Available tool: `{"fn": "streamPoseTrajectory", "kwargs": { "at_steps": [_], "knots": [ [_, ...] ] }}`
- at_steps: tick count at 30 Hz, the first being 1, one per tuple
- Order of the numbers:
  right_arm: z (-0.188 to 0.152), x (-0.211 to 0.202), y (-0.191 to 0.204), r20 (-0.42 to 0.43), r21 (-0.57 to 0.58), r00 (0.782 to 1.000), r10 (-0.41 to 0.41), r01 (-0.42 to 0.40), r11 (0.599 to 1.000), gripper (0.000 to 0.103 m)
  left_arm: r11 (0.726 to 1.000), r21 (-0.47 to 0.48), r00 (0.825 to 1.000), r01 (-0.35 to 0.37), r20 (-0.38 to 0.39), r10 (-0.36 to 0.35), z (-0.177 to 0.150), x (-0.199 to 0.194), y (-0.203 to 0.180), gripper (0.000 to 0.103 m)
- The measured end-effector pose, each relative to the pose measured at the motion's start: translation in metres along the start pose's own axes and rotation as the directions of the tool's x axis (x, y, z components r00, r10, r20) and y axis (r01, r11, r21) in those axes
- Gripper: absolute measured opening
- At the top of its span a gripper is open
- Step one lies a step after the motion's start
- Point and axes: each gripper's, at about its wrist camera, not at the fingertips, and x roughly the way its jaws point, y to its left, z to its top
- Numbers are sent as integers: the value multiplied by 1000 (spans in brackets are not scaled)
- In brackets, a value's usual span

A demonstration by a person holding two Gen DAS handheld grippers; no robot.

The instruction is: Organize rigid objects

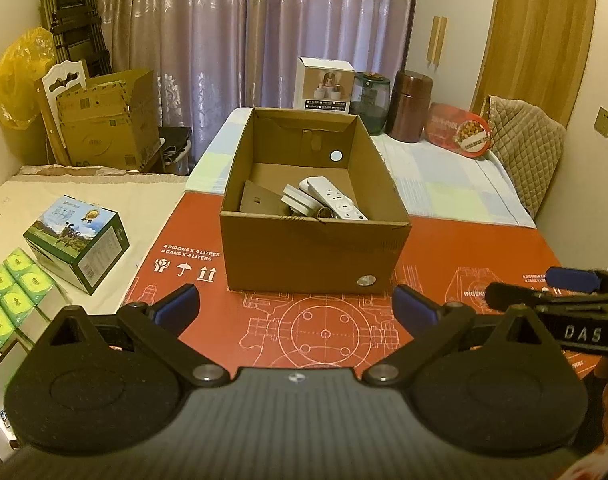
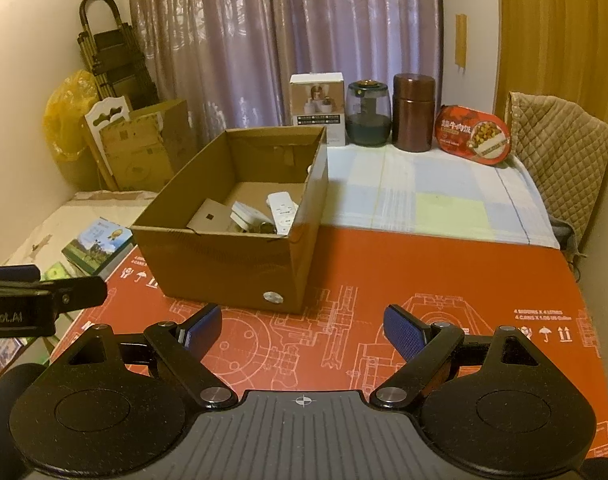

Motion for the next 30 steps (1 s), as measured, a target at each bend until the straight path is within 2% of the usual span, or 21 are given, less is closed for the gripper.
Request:
{"fn": "streamPoseTrajectory", "kwargs": {
  "at_steps": [30],
  "knots": [
    [-2,-14,2,6,6,1000,22,-22,1000,85,1000,5,1000,-2,1,2,-6,-5,-7,101]
  ]
}}
